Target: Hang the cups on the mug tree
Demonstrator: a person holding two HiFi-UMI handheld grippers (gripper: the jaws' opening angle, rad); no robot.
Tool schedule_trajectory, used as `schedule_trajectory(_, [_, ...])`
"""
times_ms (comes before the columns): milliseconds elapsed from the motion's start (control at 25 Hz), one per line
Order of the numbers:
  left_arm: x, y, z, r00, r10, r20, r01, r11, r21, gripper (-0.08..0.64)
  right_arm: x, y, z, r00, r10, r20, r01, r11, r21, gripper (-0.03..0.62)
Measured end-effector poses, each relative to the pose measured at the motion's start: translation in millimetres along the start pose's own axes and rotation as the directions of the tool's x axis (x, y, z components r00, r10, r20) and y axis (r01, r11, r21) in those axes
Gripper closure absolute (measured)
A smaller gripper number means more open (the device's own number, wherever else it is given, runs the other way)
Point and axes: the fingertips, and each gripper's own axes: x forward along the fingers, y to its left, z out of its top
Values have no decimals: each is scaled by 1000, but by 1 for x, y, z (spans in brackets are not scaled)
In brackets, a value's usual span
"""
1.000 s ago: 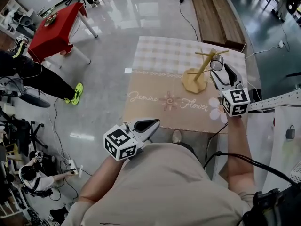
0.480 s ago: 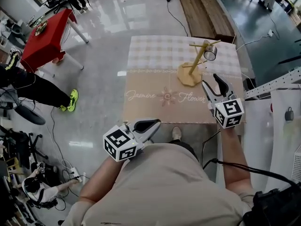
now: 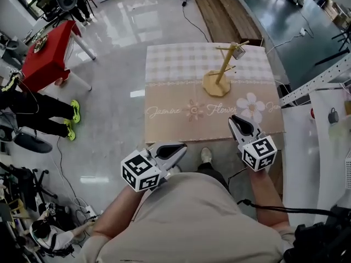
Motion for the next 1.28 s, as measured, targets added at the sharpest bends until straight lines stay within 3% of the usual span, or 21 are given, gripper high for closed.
schedule_trajectory(160, [-9, -11, -5, 999, -38, -3, 38, 999, 7, 552, -12, 37, -17, 999, 46, -25, -45, 998, 31, 565])
schedule_trajectory(480, [-23, -28, -21, 997, -76, -33, 77, 996, 42, 552, -30, 108, -35, 991, 117, -60, -117, 993, 2, 575])
schedule_trajectory(840, [-41, -36, -34, 995, -91, -46, 93, 995, 40, 552, -43, 146, -39, 987, 147, -69, -146, 989, 19, 578])
schedule_trajectory(1280, [-54, -31, -37, 996, -80, -37, 81, 996, 44, 552, -41, 168, -33, 984, 160, -82, -163, 986, -32, 578])
